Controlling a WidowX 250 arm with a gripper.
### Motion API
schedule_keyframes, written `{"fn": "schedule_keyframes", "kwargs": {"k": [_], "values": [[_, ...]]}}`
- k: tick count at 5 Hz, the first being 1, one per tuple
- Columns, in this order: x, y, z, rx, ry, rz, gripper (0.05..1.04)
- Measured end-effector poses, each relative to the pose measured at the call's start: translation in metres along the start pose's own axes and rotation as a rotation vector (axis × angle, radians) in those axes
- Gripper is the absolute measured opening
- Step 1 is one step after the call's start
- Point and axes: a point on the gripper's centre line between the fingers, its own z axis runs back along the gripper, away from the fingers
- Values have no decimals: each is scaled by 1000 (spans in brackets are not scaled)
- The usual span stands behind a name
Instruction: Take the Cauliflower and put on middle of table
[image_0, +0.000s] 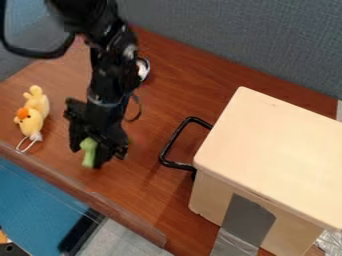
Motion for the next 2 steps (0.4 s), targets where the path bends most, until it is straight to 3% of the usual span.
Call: {"fn": "schedule_keyframes", "kwargs": {"k": [1, 2], "values": [[-1, 5, -8, 6, -3, -2, 656], [-5, 7, 10, -2, -25, -8, 945]]}}
